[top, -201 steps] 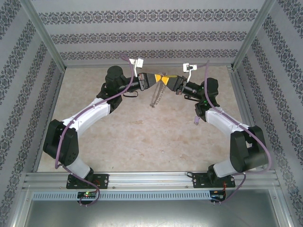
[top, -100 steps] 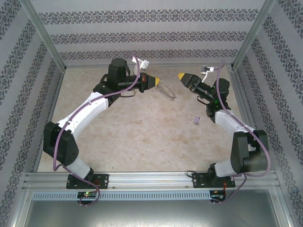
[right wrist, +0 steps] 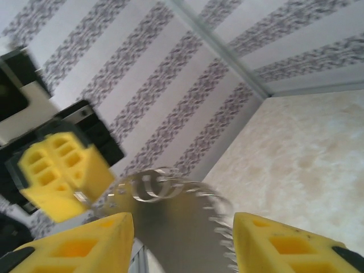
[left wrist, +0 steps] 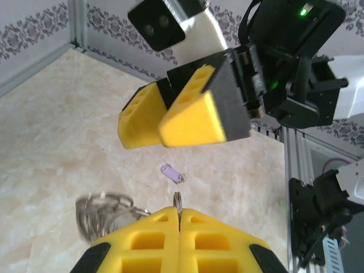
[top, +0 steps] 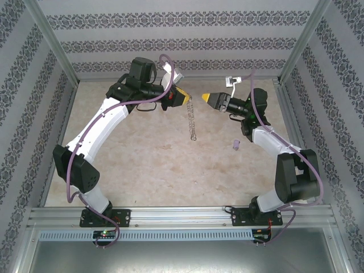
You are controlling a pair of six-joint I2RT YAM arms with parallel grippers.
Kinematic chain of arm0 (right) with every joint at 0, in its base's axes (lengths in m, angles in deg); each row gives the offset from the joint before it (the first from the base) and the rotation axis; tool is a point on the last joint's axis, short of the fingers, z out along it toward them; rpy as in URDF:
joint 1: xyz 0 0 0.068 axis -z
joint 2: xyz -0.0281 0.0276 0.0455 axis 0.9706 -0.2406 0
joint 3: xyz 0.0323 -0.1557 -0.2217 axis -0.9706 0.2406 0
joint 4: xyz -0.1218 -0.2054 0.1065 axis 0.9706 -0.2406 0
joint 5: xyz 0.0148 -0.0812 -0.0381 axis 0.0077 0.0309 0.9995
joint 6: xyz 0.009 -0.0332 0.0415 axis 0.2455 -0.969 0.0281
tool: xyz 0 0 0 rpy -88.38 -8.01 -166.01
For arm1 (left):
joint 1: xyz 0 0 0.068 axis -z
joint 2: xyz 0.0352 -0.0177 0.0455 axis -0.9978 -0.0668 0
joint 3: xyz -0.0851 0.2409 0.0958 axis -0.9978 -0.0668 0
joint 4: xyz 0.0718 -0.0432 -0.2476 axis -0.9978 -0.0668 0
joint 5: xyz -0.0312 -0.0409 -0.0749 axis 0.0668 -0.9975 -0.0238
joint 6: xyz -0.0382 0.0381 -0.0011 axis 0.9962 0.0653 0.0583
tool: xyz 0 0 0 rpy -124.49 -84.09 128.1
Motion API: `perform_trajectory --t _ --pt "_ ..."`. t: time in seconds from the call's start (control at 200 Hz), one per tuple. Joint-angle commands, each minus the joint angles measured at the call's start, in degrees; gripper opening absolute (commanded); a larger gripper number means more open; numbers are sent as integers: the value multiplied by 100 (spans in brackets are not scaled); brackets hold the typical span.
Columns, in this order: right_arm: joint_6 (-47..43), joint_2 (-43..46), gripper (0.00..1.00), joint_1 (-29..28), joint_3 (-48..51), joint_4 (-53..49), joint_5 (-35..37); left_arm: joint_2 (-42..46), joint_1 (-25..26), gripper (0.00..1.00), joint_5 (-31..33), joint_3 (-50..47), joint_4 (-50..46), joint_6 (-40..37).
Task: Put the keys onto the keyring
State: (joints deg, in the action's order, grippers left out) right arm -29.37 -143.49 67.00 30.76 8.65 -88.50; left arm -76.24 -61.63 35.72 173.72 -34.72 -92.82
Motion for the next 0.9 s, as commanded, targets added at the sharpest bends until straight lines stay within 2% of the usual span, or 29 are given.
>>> perform_trajectory --t 0.0,0.47,0.894 --pt "-284 170 49 -145 -211 349 -445 -79 -119 0 -410 330 -473 -438" --pt "-381 175 38 -448 -366 386 -554 -391 -158 0 -901 742 -628 -368" --pt "-324 168 35 -651 -457 417 -565 -378 -159 0 -1050 723 -531 -271"
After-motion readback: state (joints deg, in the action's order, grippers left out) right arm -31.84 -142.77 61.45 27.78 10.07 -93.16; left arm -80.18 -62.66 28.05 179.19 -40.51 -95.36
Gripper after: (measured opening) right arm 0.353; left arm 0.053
